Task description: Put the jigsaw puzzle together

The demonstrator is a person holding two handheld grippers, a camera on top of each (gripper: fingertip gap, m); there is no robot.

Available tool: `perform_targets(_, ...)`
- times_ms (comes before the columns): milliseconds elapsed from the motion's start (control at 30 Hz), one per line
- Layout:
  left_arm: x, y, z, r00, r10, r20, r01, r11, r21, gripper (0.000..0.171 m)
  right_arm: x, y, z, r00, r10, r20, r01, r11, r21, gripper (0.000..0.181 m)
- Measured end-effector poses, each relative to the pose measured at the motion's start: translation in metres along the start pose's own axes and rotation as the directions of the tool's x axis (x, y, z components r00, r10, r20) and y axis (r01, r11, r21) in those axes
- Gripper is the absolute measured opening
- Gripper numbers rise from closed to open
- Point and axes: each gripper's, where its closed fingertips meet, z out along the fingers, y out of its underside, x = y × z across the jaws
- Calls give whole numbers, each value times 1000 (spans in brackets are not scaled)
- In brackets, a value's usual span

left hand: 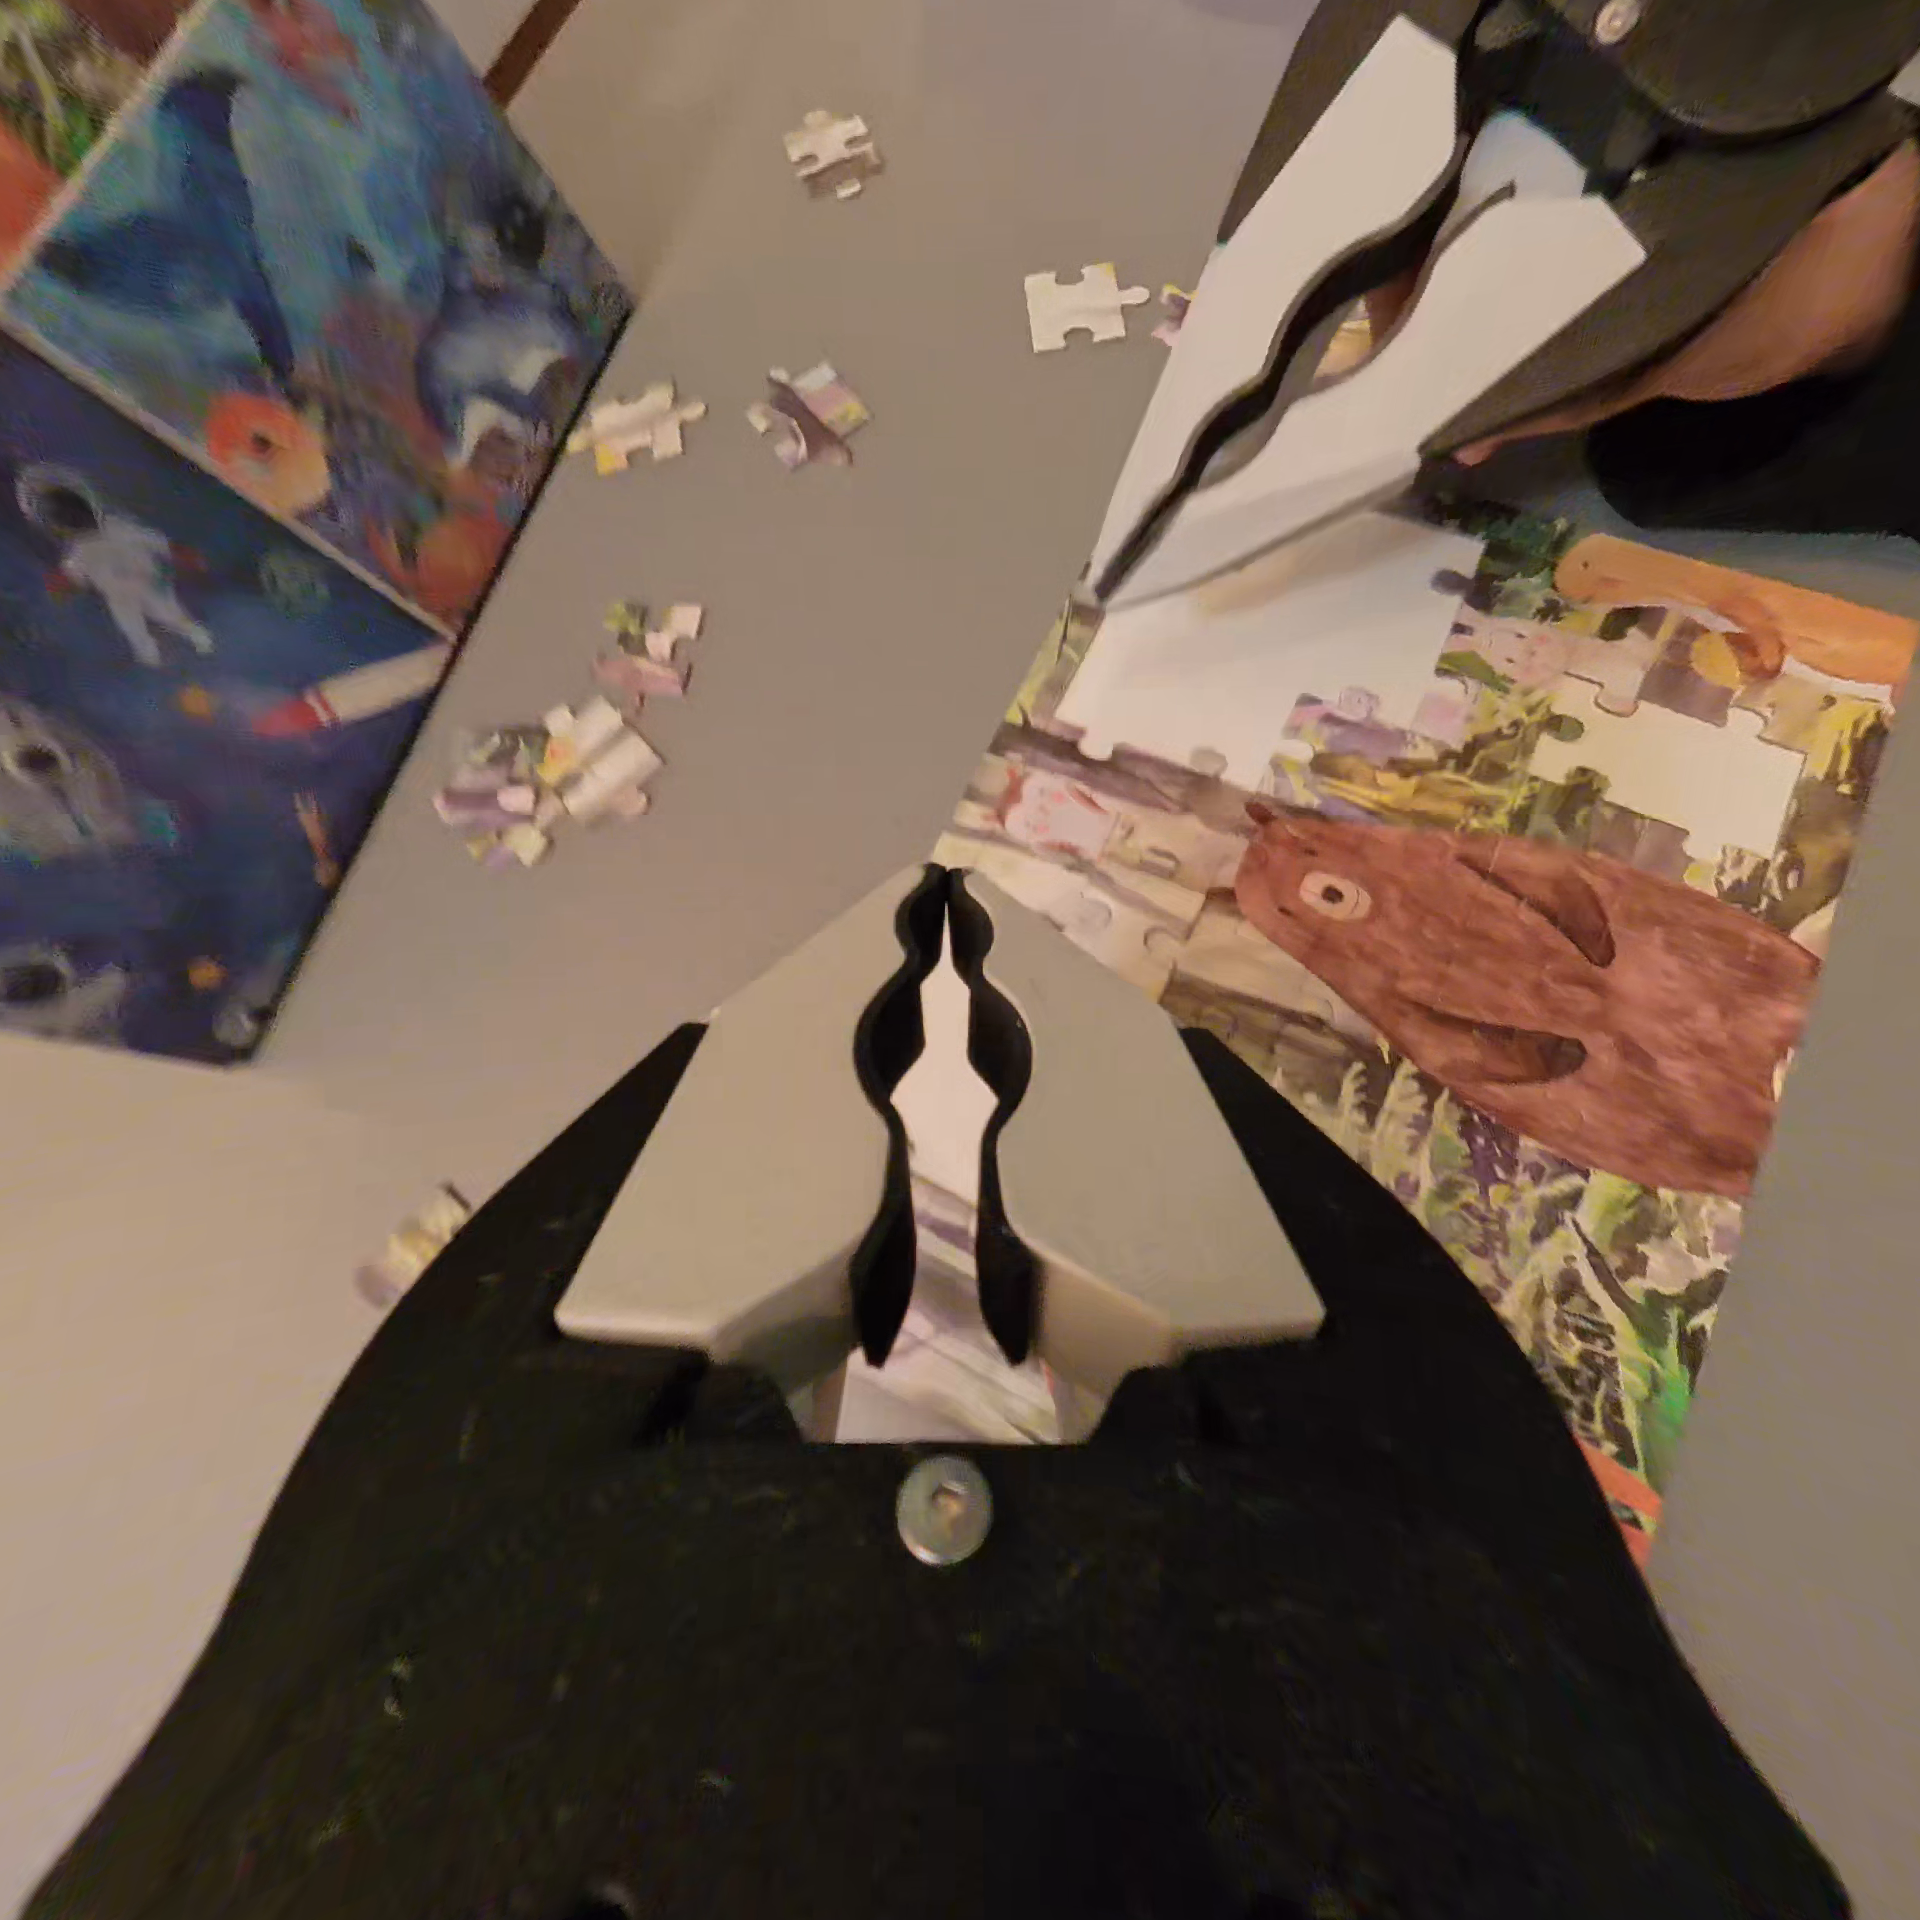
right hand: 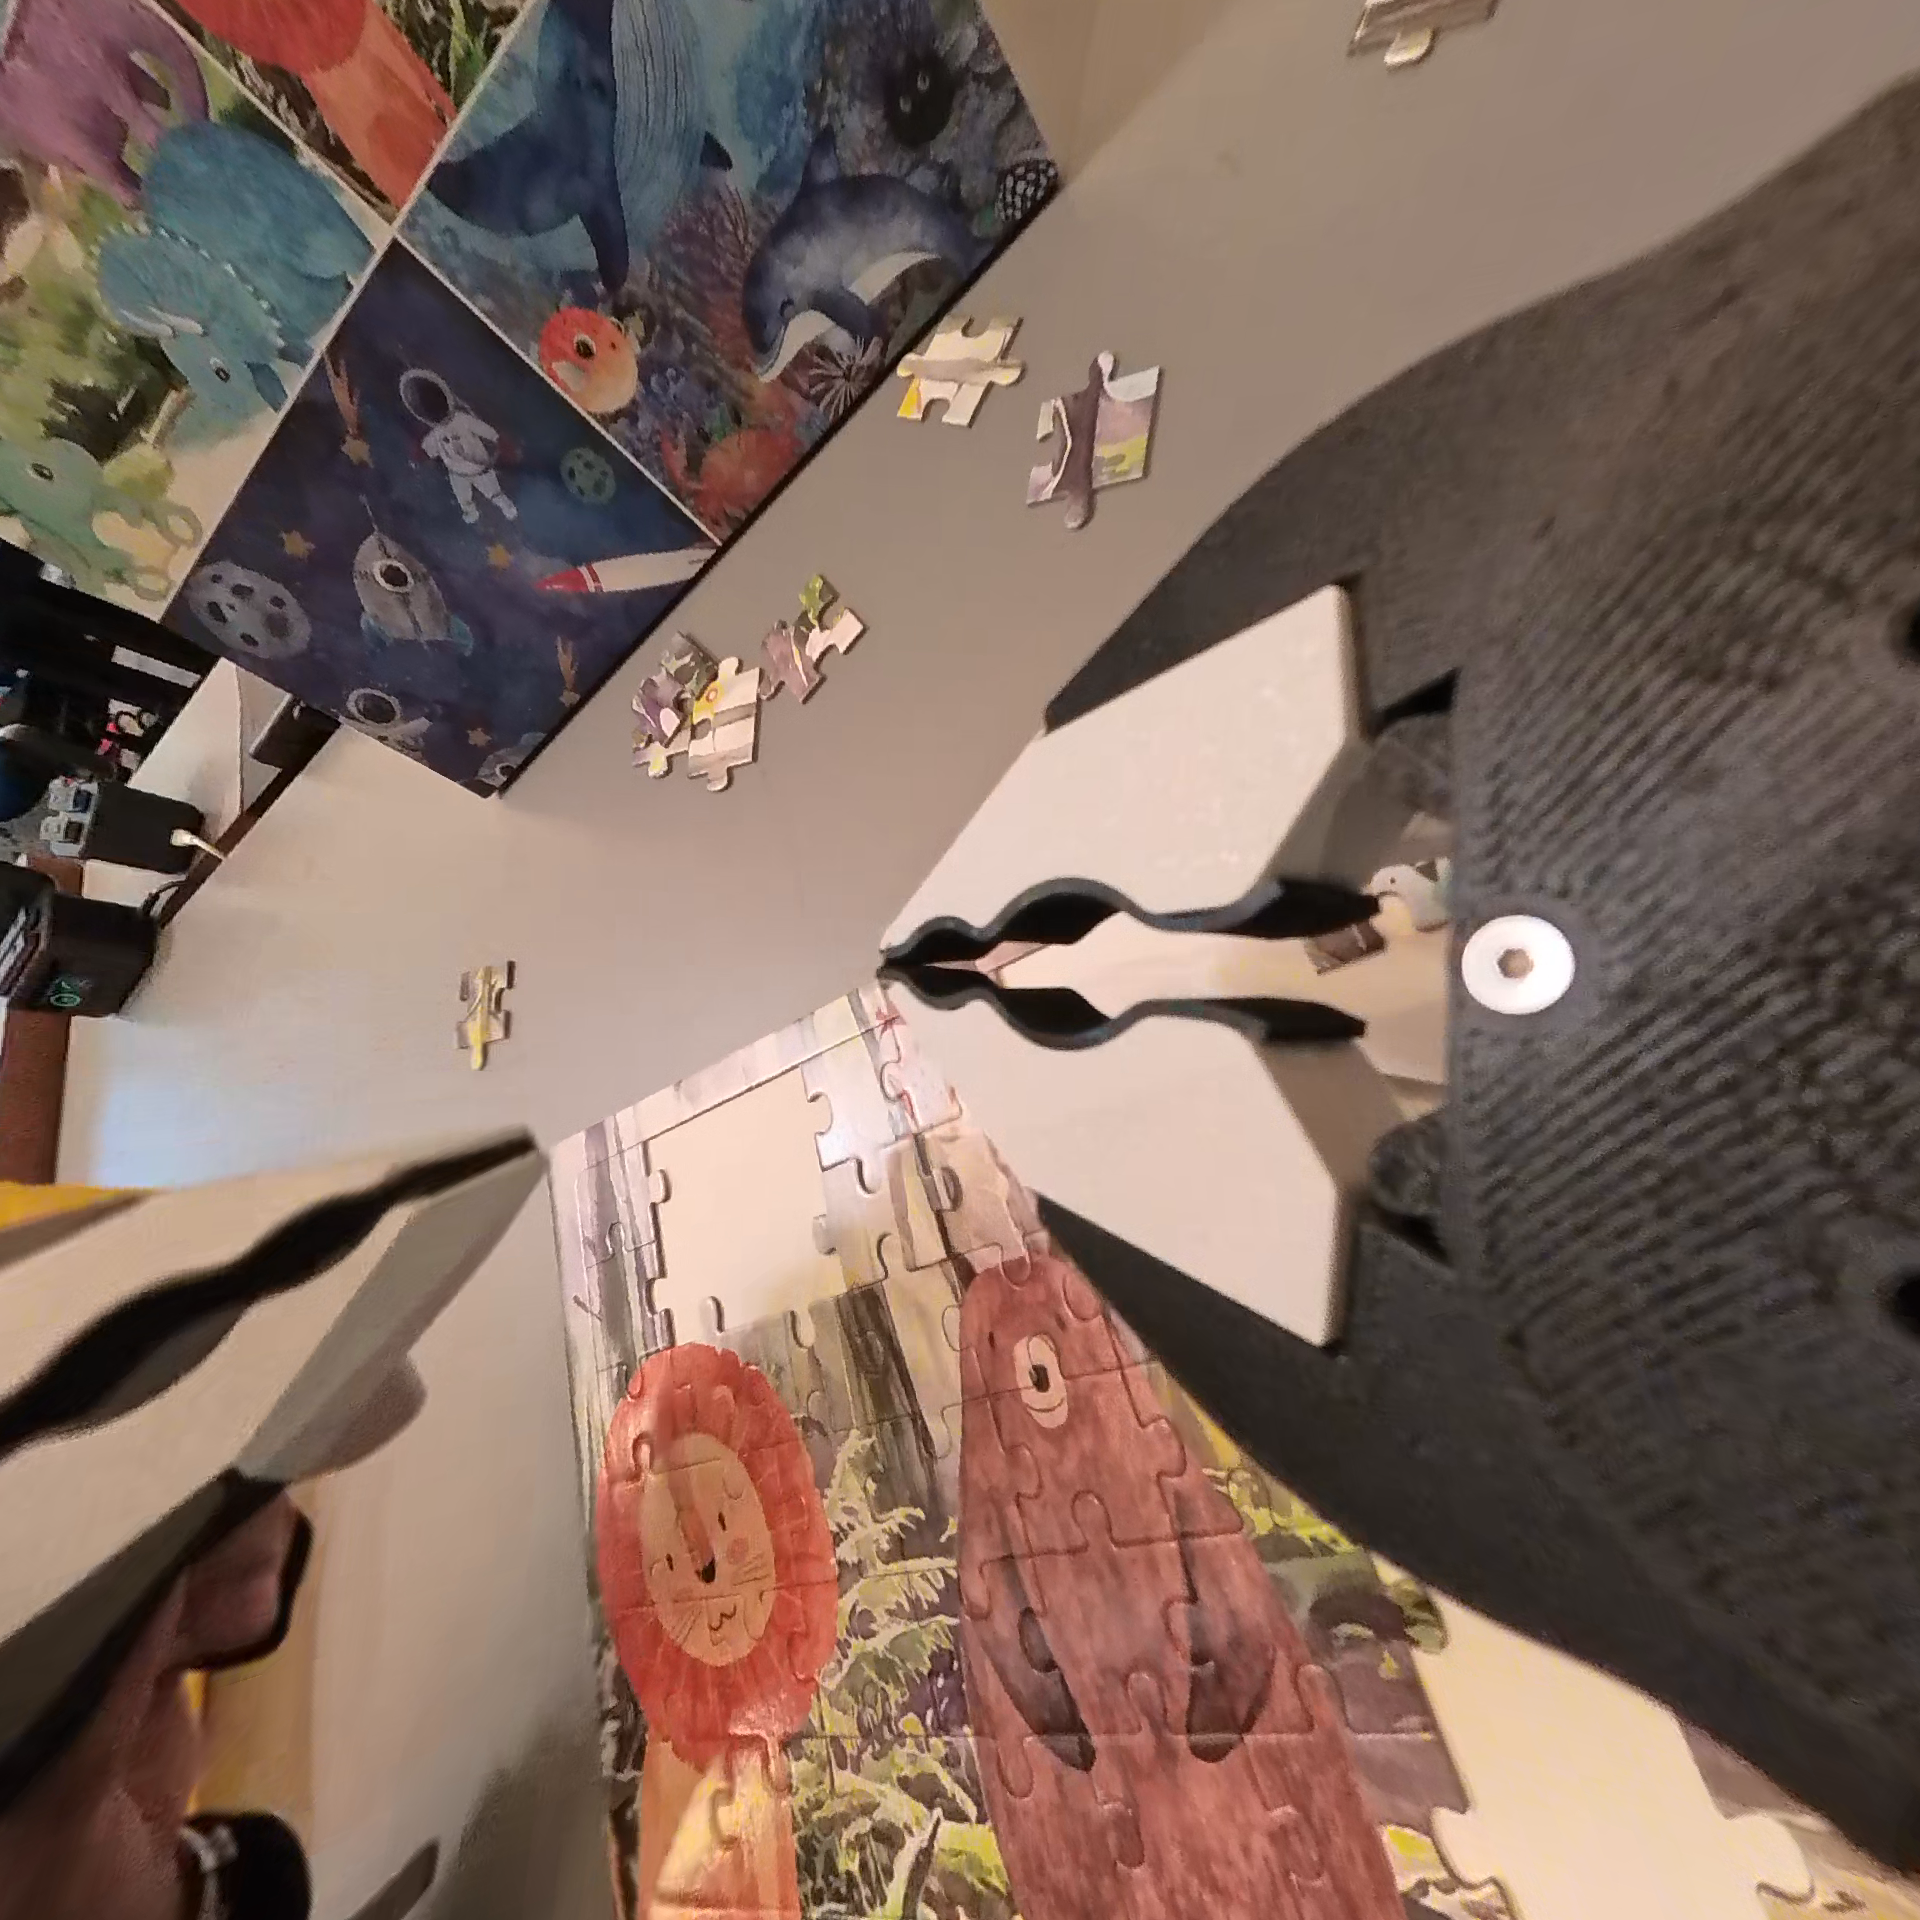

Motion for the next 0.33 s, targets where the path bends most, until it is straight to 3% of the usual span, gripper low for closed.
perform_targets(133, -6, 21, -16, 994, -105, 4, 104, 989, 106, 0, 3, 2, 2, 1000, 14, -6, -14, 1000, 8, 0)
perform_targets(333, -9, 16, -43, 982, -169, -88, 186, 947, 260, 0, 10, 3, 1, 999, 26, -27, -25, 999, 22, 0)
